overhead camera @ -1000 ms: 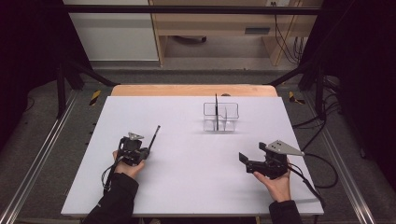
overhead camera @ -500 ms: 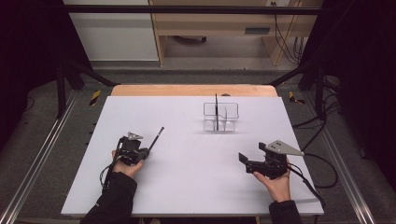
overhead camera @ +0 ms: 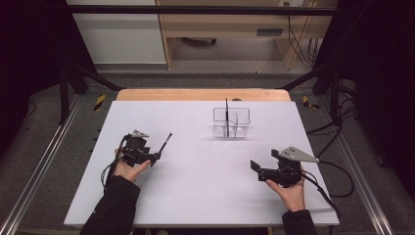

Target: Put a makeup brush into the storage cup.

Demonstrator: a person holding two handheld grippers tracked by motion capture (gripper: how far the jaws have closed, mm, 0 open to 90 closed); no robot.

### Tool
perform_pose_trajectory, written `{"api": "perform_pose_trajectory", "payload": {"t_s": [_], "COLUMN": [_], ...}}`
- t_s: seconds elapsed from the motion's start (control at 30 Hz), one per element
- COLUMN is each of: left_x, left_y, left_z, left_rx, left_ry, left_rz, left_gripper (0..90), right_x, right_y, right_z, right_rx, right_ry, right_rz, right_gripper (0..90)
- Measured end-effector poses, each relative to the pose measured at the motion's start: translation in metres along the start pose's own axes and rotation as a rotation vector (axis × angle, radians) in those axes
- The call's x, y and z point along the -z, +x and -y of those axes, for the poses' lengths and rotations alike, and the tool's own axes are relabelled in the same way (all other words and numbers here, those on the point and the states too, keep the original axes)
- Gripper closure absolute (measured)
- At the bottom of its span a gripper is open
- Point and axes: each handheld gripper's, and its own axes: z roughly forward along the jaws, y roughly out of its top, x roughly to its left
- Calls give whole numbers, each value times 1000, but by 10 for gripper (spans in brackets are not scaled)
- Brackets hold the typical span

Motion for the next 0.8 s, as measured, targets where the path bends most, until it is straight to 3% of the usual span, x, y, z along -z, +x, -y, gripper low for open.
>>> {"api": "perform_pose_trajectory", "payload": {"t_s": [0.27, 0.4, 0.8], "left_x": [-13, -22, -41], "left_y": [2, -1, 1], "left_z": [-21, -26, -24], "left_rx": [-34, -65, -81], "left_ry": [50, 80, 153], "left_rz": [13, -11, -11], "left_gripper": [362, 363, 584], "right_x": [-2, -3, -3], "right_y": [0, 0, 1], "right_z": [0, 0, 0], "right_rx": [0, 1, -3], "right_ry": [12, 17, 20], "right_rz": [-9, -11, -15], "right_gripper": [92, 92, 92]}}
